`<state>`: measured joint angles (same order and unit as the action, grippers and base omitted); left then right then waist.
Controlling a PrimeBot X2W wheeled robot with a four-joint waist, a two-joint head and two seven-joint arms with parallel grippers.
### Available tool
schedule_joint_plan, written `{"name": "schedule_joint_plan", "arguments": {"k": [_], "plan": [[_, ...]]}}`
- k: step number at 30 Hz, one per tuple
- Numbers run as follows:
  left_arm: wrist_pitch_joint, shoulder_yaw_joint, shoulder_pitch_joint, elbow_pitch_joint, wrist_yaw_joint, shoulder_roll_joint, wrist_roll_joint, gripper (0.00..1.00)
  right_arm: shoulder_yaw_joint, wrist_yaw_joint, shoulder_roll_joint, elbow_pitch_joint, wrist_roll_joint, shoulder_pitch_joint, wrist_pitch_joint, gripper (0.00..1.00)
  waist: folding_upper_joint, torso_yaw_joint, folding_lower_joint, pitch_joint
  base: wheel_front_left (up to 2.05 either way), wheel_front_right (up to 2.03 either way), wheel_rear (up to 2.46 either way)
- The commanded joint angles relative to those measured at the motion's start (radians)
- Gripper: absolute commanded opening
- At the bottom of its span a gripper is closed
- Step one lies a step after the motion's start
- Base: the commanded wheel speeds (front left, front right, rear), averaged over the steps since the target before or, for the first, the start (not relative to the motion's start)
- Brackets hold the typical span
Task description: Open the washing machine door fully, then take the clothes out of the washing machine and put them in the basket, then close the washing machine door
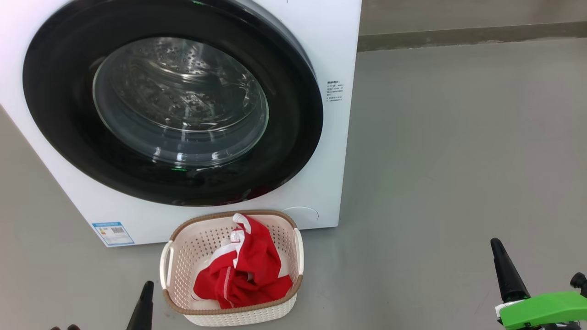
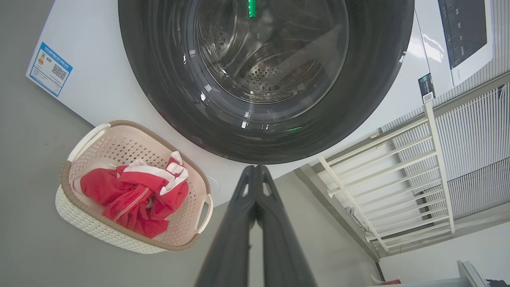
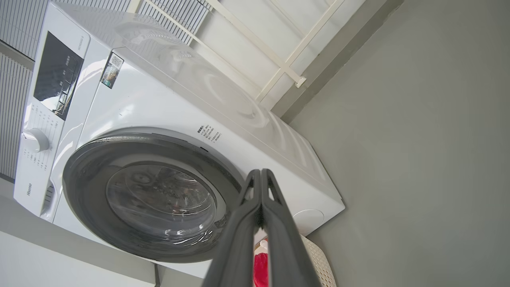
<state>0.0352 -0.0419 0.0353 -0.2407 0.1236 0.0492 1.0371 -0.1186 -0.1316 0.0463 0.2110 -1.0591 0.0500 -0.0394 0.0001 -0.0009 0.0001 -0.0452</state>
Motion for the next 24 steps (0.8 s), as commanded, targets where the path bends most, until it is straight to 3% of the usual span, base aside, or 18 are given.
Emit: {"name": "schedule_joint_plan", "arguments": {"k": [1, 24], "plan": [[-0.01, -0.029, -0.051, 0.019, 0.004, 0.009, 0.04, 0.0, 0.006, 0.001, 0.009, -0.019, -0.037, -0.059, 0.011, 0.0, -0.0001, 0.0, -0.0001, 0.002, 0.0, 0.0, 0.0], [-0.073, -0.049, -0.093, 0.008, 0.006, 0.005, 0.282, 0.0, 0.005, 0.001, 0.007, 0.005, -0.271, -0.104, 0.076, 0.0, -0.0001, 0.0, -0.0001, 0.023, 0.0, 0.0, 0.0]]}}
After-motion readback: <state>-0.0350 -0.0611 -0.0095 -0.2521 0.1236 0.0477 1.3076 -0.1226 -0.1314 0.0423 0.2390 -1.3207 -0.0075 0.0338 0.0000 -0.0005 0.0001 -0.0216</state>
